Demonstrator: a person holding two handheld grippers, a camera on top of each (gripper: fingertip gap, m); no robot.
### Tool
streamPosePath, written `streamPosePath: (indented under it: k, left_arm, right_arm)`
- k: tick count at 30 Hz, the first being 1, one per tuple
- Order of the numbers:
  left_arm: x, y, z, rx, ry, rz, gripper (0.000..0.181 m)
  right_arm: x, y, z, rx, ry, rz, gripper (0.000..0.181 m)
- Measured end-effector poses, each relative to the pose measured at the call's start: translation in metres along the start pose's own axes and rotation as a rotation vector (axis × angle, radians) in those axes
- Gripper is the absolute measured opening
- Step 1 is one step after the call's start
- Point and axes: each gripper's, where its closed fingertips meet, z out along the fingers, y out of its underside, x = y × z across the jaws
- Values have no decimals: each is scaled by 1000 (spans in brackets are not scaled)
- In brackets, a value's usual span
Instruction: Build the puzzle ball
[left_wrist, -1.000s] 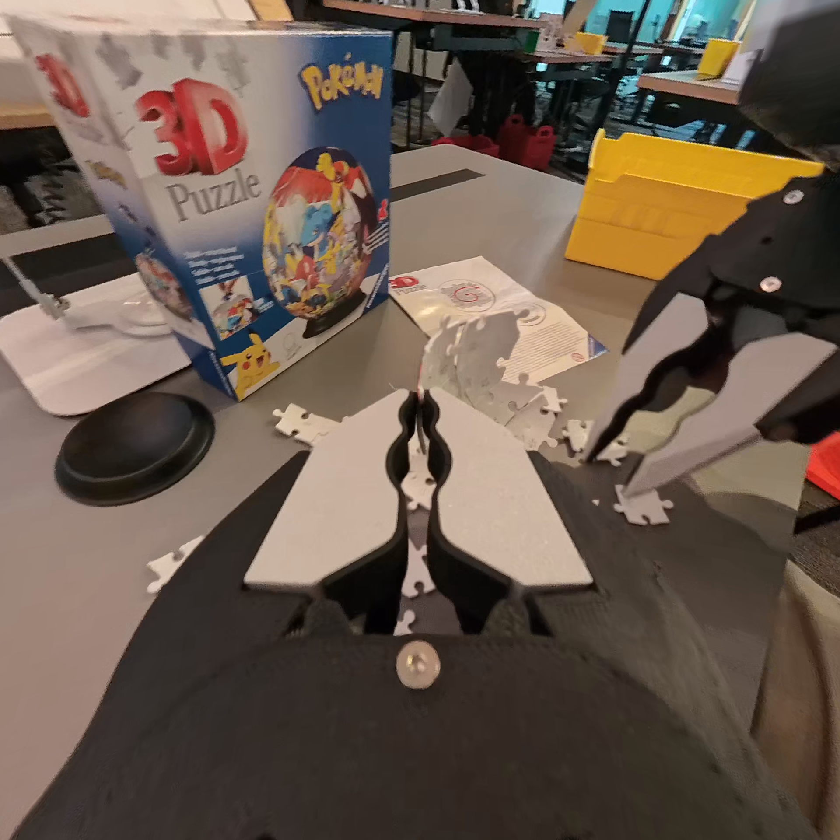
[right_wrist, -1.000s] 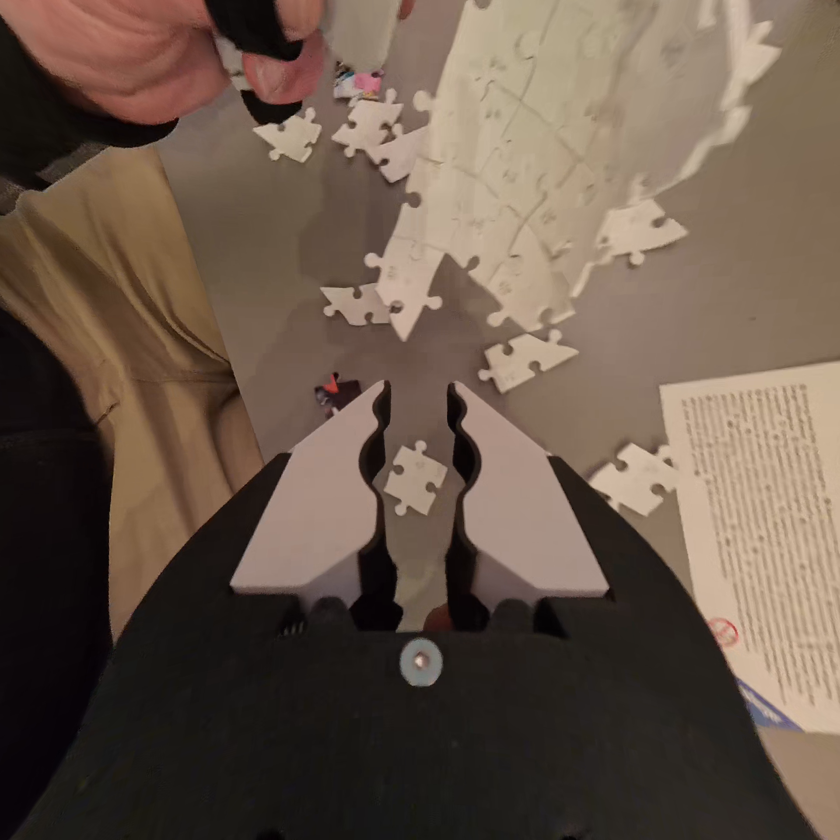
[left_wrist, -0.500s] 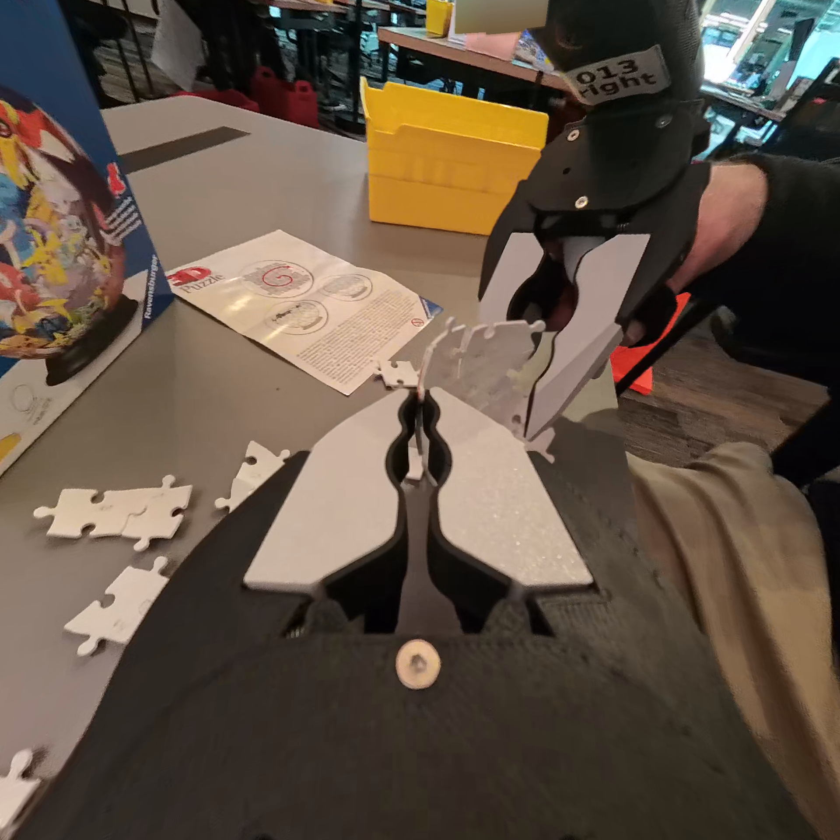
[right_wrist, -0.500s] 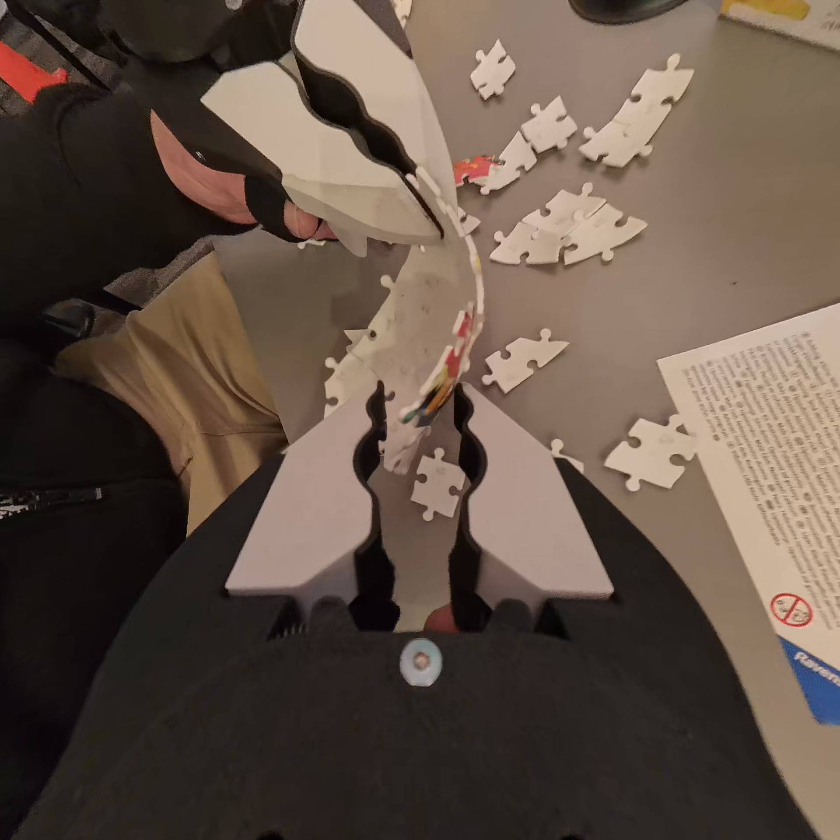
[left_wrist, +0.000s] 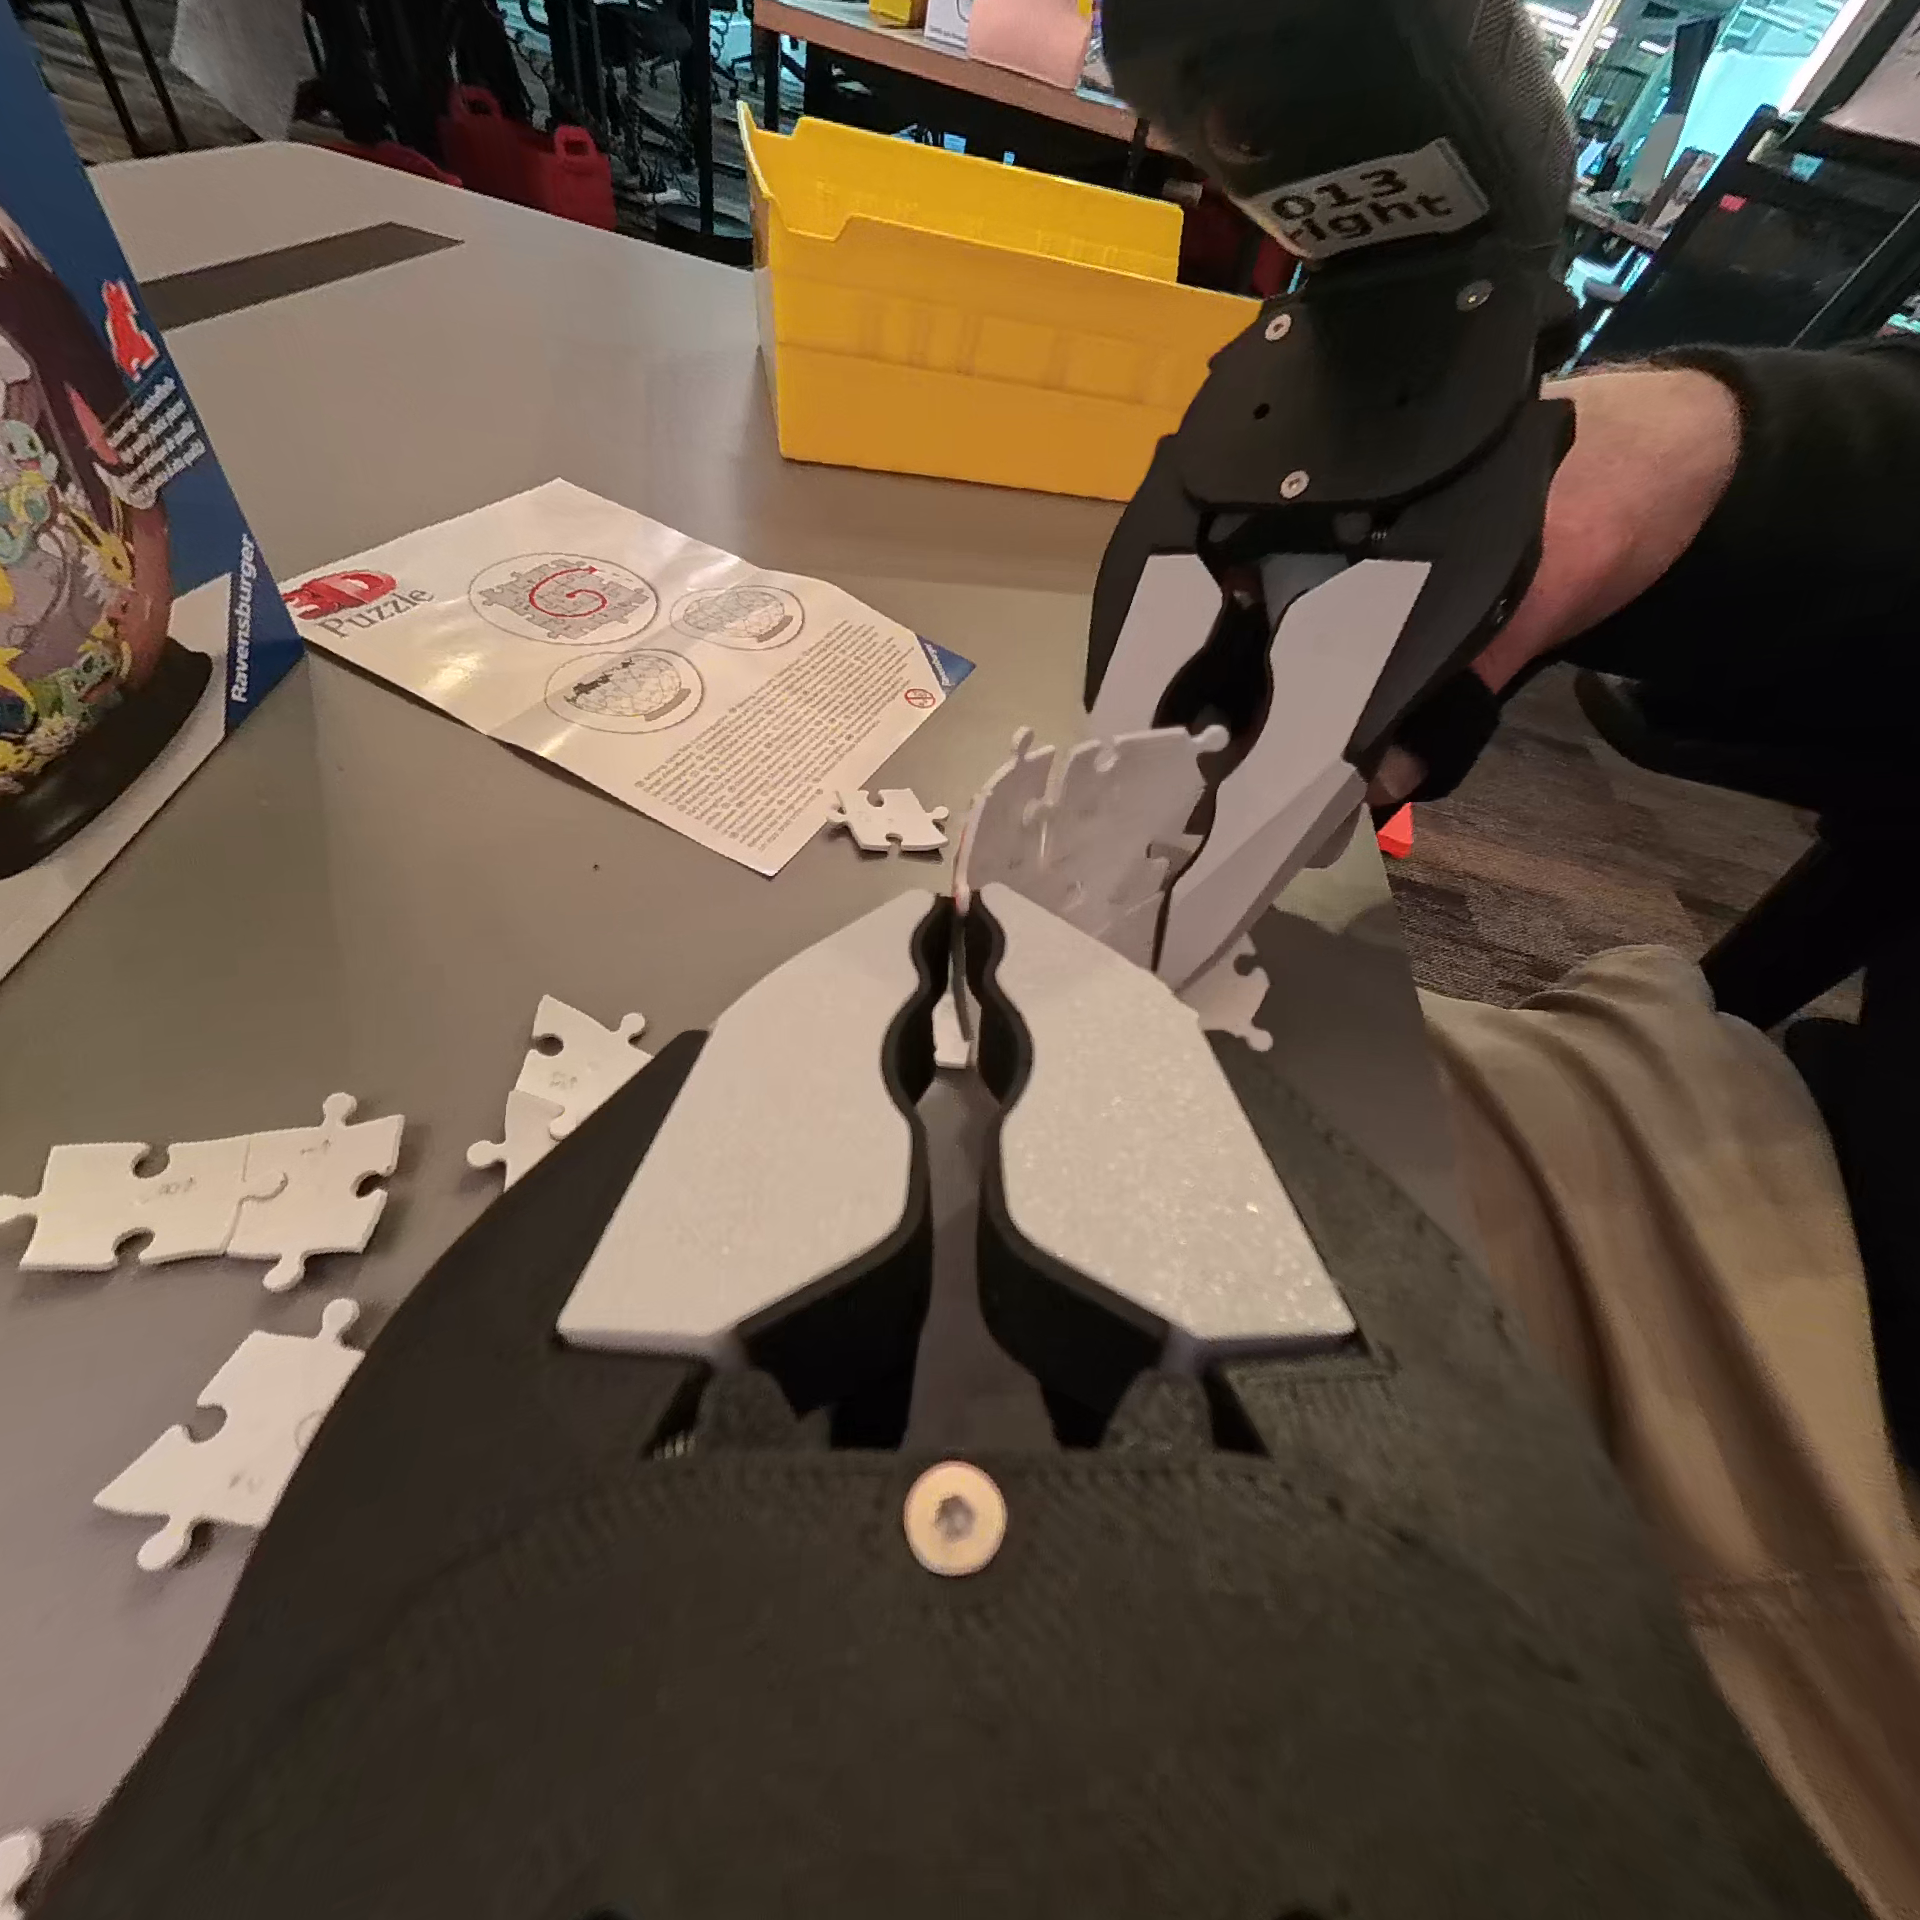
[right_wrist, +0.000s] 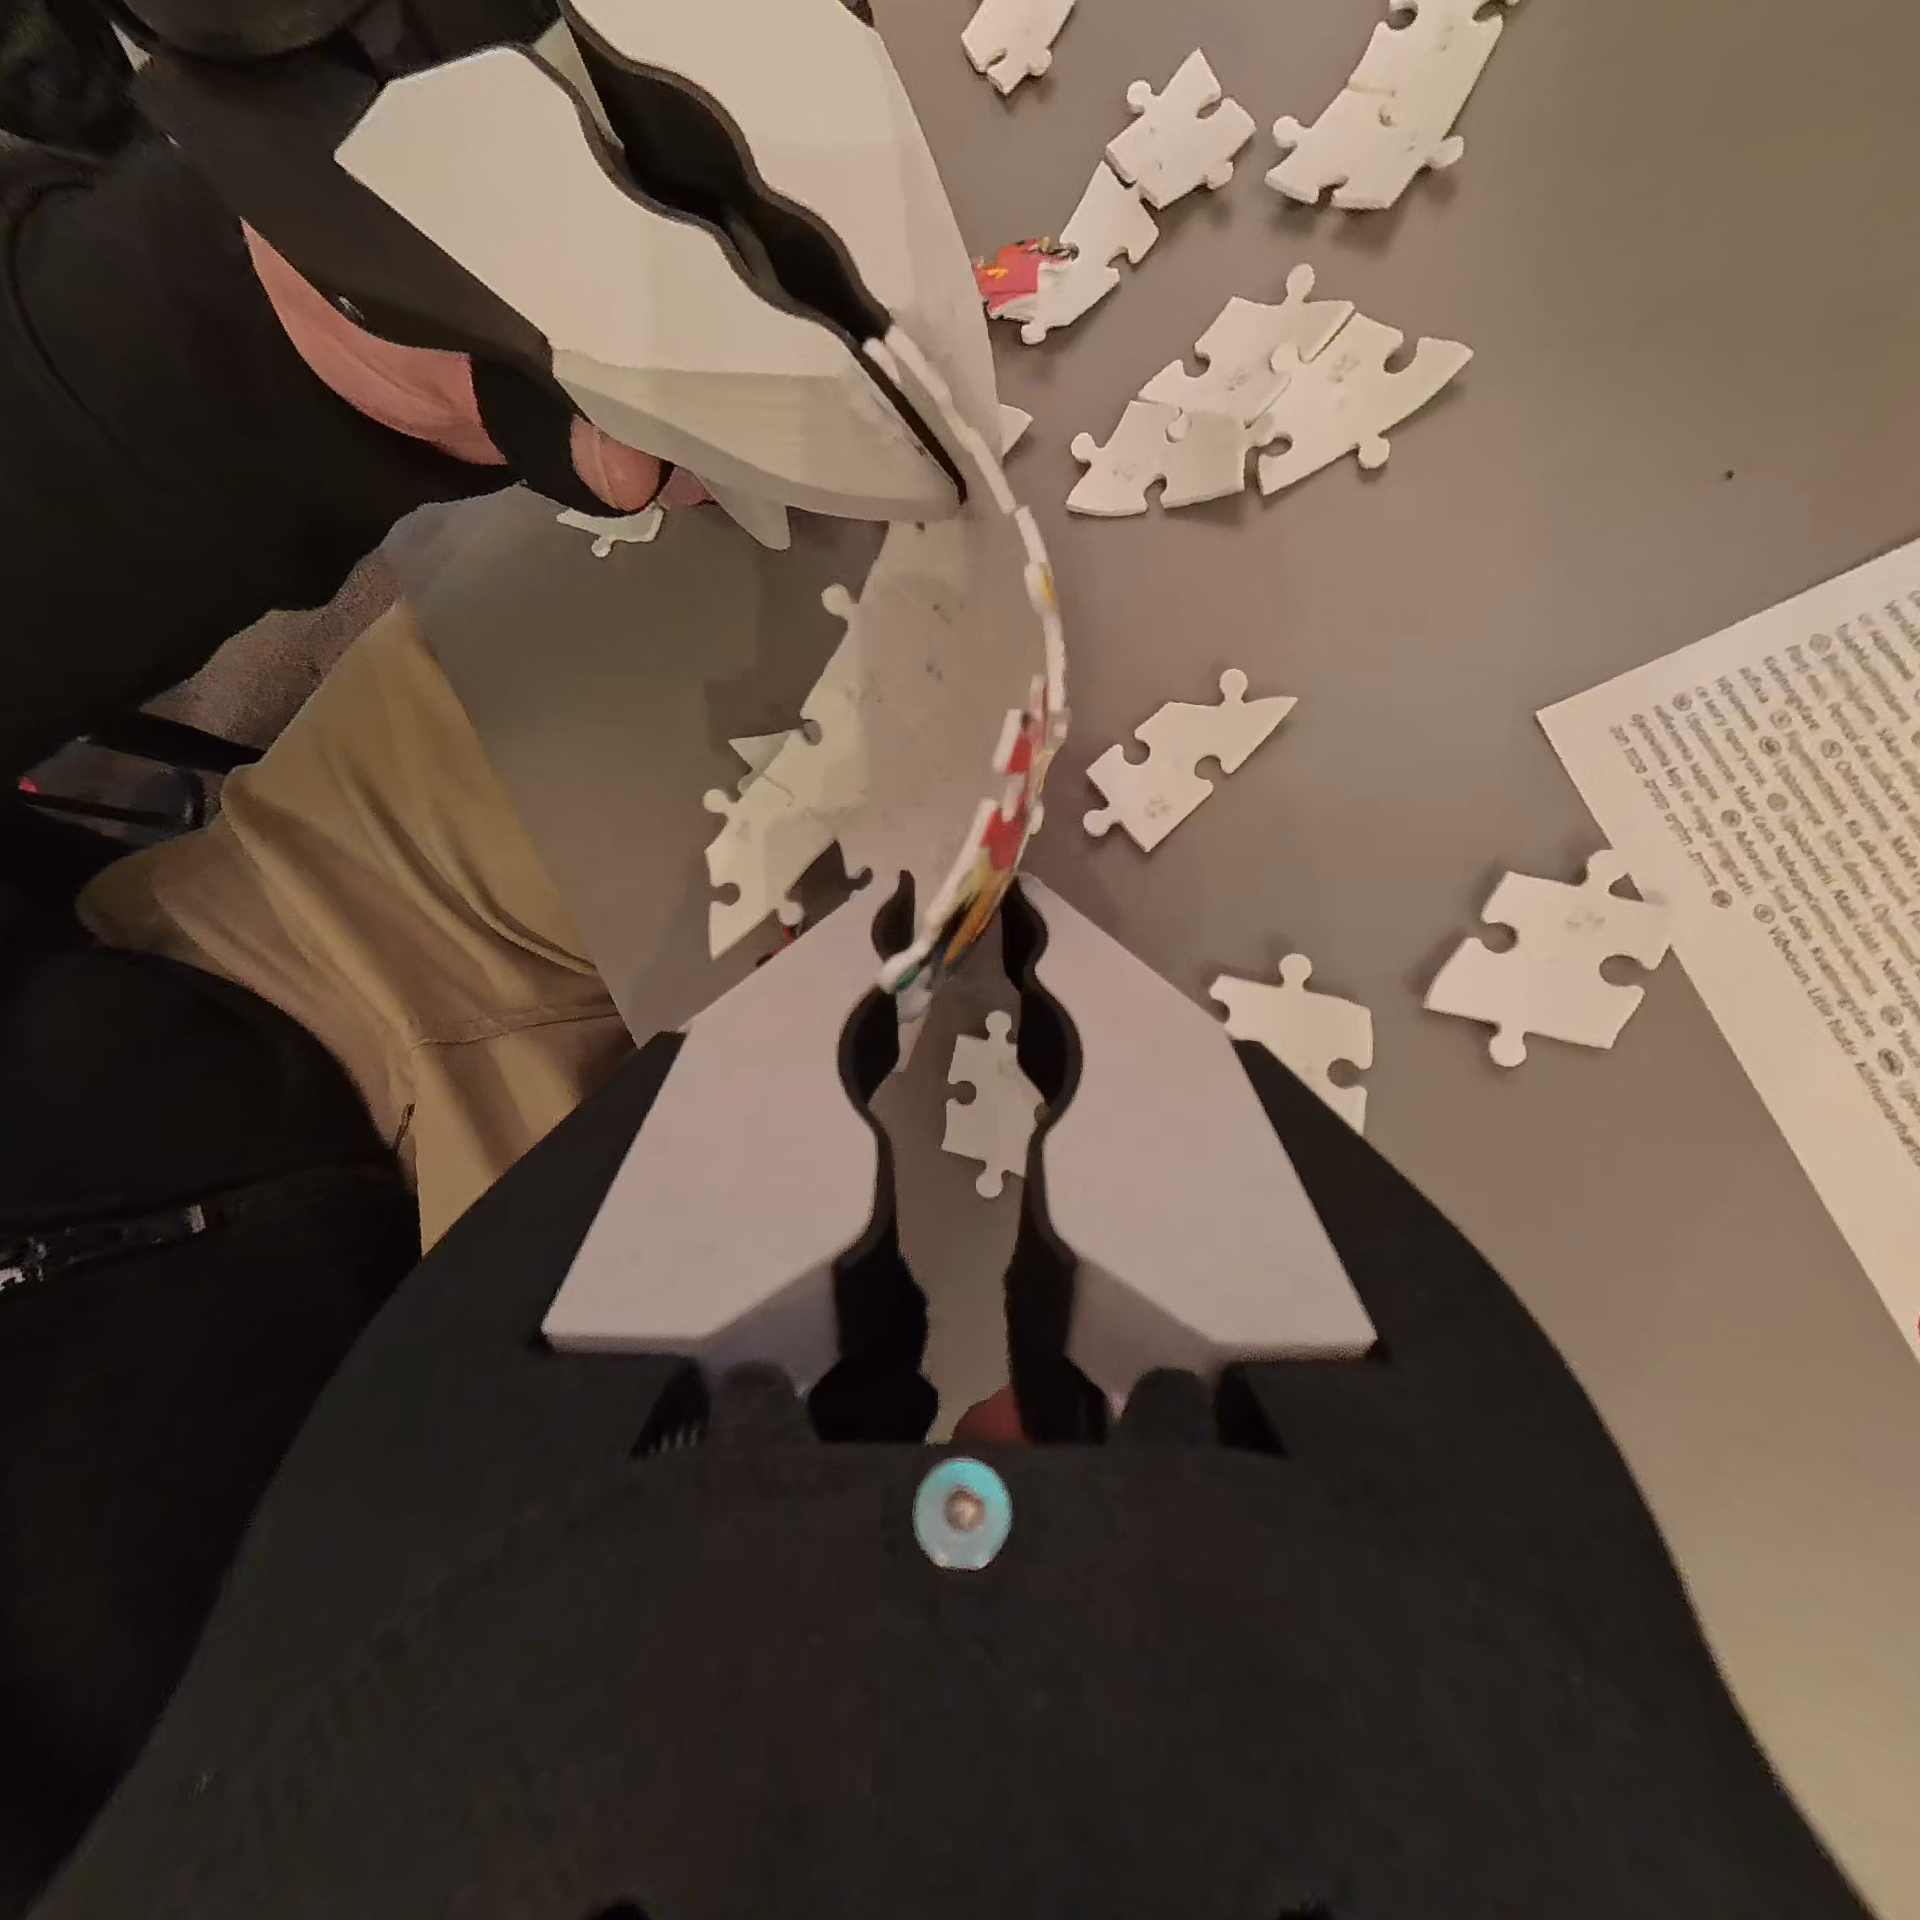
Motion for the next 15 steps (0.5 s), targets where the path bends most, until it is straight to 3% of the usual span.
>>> streamPosePath:
  k: [7, 15]
  left_arm:
    - [-1, 0, -1, 3, -1, 1, 4]
    - [0, 0, -1, 8, 2, -5, 3]
  right_arm:
    - [4, -1, 0, 19, 12, 27, 1]
    - [5, -5, 1, 72, -58, 108, 1]
